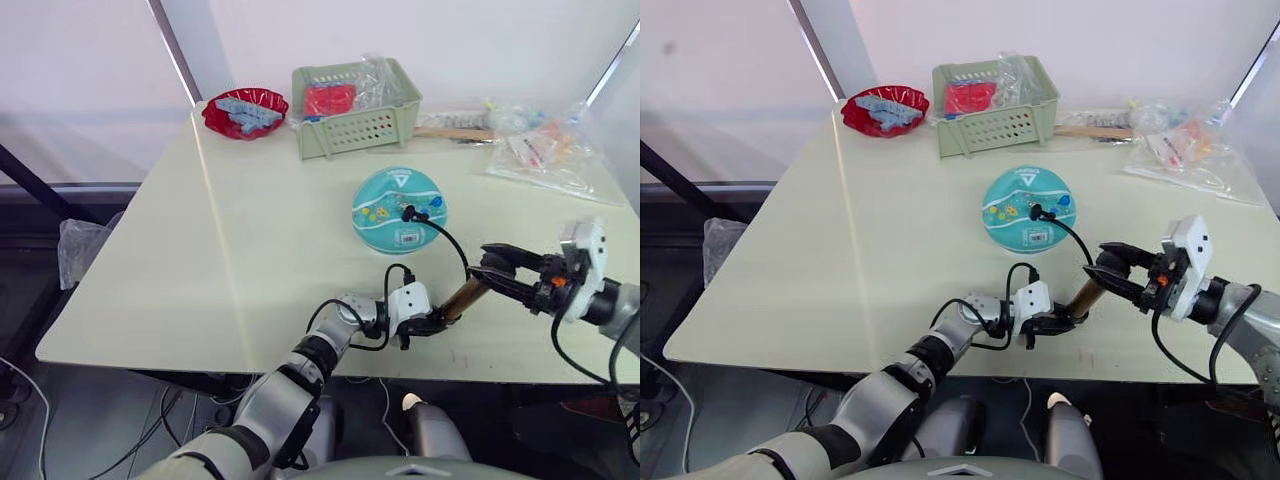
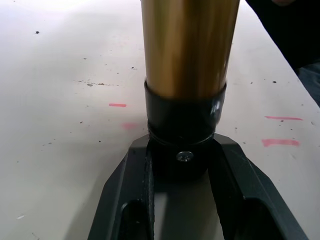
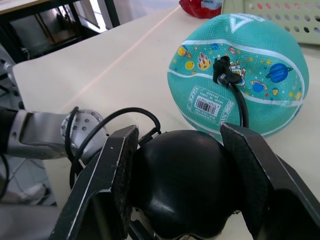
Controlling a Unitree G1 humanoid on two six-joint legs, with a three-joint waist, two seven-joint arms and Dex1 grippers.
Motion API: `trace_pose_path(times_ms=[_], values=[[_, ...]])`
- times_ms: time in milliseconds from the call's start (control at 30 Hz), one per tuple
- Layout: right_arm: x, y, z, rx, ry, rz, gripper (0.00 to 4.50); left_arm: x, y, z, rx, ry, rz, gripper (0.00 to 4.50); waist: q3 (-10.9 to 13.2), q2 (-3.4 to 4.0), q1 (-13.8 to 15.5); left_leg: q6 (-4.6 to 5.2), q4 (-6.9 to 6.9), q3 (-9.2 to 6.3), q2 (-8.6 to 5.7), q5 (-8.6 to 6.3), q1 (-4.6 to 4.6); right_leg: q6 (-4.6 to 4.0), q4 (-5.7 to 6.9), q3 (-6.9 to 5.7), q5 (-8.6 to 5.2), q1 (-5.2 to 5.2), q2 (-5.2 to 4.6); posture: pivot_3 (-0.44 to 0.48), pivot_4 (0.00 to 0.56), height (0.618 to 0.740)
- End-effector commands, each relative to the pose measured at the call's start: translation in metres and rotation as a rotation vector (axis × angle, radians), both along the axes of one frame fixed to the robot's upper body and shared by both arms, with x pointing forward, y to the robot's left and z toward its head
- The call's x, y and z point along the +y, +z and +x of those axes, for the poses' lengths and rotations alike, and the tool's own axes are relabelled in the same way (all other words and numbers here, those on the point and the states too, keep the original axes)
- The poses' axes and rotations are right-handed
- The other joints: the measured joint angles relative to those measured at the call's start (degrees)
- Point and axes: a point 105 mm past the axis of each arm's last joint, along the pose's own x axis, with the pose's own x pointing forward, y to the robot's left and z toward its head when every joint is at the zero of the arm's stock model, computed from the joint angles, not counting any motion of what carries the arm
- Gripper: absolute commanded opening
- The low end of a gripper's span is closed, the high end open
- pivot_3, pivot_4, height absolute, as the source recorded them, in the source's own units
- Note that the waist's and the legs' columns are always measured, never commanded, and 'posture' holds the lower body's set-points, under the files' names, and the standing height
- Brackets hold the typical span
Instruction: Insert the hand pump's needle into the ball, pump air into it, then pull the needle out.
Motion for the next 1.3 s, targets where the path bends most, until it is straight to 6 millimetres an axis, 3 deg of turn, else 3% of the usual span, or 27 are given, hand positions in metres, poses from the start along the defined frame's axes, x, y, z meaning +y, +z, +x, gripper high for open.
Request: trace_pose_path(times_ms=[33, 400, 567, 767, 933, 1300], values=[[-0.014, 0.067, -0.005, -0.134, 0.012, 0.020, 2.09, 0.020, -0.037, -0.018, 0.126, 0.002, 0.115, 1.10, 0.19, 0.22, 0.02, 0.00, 0.00, 0.02, -0.03, 0.00, -0.06, -0.02, 0.00, 0.00, 0.03, -0.04, -0.02, 0.000, 0.150, 0.737], [-0.027, 0.137, -0.017, -0.192, 0.031, 0.054, 2.09, 0.019, -0.038, -0.020, 0.126, -0.008, 0.120, 1.10, 0.47, 0.26, 0.03, 0.02, 0.00, 0.05, -0.03, 0.00, -0.06, -0.07, -0.01, 0.00, 0.04, -0.04, -0.04, 0.000, 0.150, 0.737], [-0.028, 0.138, -0.017, -0.173, 0.026, 0.035, 2.09, 0.021, -0.037, -0.017, 0.125, -0.001, 0.122, 1.10, 0.49, 0.23, 0.02, 0.02, 0.00, 0.05, -0.02, 0.00, -0.08, -0.07, -0.01, 0.00, 0.04, -0.04, -0.04, 0.000, 0.150, 0.737], [-0.019, 0.096, -0.010, -0.062, 0.024, -0.016, 2.09, 0.023, -0.038, -0.017, 0.128, -0.002, 0.129, 1.10, 0.45, 0.17, 0.02, 0.02, 0.00, 0.05, -0.01, 0.00, -0.04, -0.03, 0.00, 0.01, 0.04, -0.03, -0.02, 0.000, 0.150, 0.737], [-0.005, 0.050, -0.002, 0.026, -0.009, -0.071, 2.09, 0.024, -0.038, -0.017, 0.129, 0.004, 0.127, 1.10, 0.36, 0.10, -0.24, 0.02, 0.01, 0.06, 0.04, 0.00, 0.05, 0.11, 0.01, 0.02, -0.04, 0.02, 0.03, 0.000, 0.150, 0.737], [0.006, -0.020, 0.007, 0.032, -0.086, -0.117, 2.09, 0.023, -0.038, -0.016, 0.128, 0.007, 0.128, 1.10, -0.18, -0.29, -1.14, 0.02, 0.00, 0.01, 0.08, -0.01, 0.14, 0.14, 0.01, 0.01, -0.08, 0.09, 0.09, 0.000, 0.150, 0.737]])
